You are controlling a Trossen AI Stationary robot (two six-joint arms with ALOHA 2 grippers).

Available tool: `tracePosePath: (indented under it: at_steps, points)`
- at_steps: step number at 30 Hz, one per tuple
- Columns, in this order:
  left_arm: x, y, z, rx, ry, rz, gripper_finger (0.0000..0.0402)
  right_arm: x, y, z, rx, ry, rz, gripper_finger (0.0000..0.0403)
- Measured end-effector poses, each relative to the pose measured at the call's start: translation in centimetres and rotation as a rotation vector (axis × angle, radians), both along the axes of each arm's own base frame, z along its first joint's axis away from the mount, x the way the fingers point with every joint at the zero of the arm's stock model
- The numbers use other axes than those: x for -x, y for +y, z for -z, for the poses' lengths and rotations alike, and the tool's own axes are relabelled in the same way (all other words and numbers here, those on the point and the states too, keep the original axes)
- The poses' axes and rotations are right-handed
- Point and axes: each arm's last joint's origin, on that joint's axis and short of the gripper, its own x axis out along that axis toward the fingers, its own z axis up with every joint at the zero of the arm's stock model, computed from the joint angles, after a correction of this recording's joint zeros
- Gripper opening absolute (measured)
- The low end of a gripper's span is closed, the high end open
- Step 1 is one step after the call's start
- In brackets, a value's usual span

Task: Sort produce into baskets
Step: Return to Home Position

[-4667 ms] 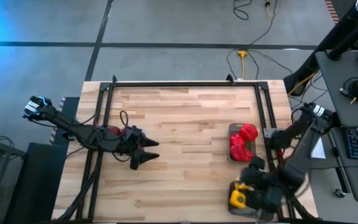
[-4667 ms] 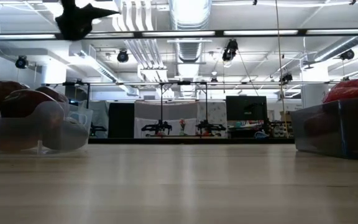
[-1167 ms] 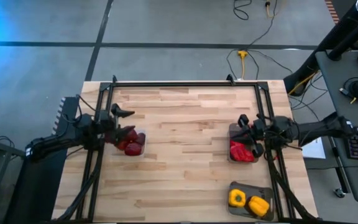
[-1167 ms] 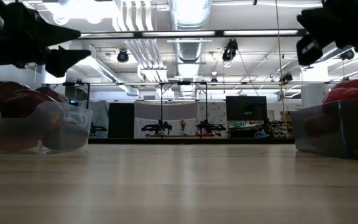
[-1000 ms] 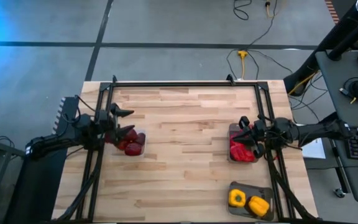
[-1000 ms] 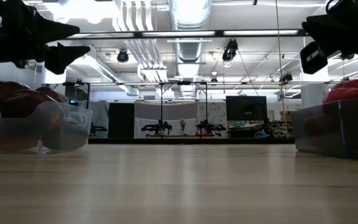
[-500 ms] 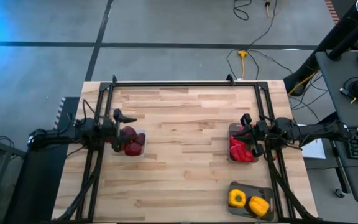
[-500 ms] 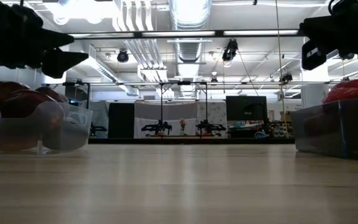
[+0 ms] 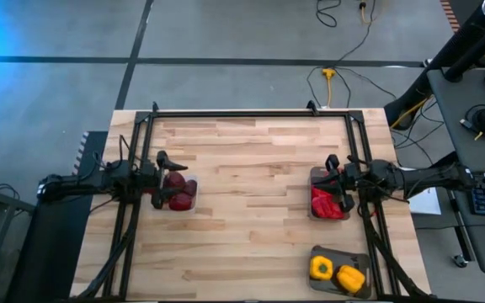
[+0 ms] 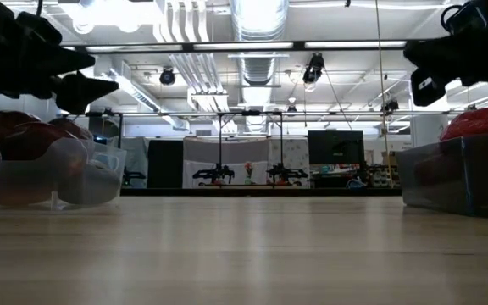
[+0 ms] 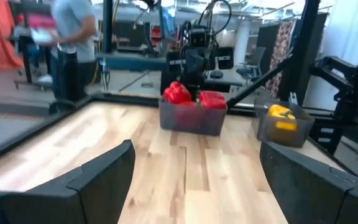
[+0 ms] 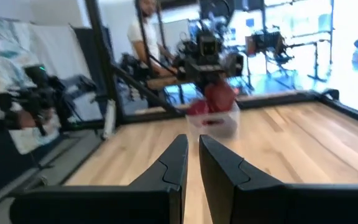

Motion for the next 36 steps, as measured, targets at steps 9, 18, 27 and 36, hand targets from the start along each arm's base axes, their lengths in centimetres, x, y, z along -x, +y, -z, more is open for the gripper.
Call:
tracePosePath:
  at_steps: [9,18,27,36]
  points:
    - [-0.35,0.01,0.47,0.063,0.060,0.000,0.0327,-0.18,-0.04,0.58,0.008,0.060,0.014,0.0034]
    - [-0.51,0.02,0.69,0.064,0.086,-0.002,0.0327,-0.17,-0.04,0.58,0.010,0.058,0.014,0.0034]
    - [-0.58,0.03,0.78,0.064,0.097,-0.003,0.0327,-0.17,-0.04,0.60,0.010,0.059,0.015,0.0034]
    - [-0.61,0.03,0.82,0.064,0.102,-0.004,0.0327,0.44,-0.05,0.37,0.009,0.028,0.015,0.0034]
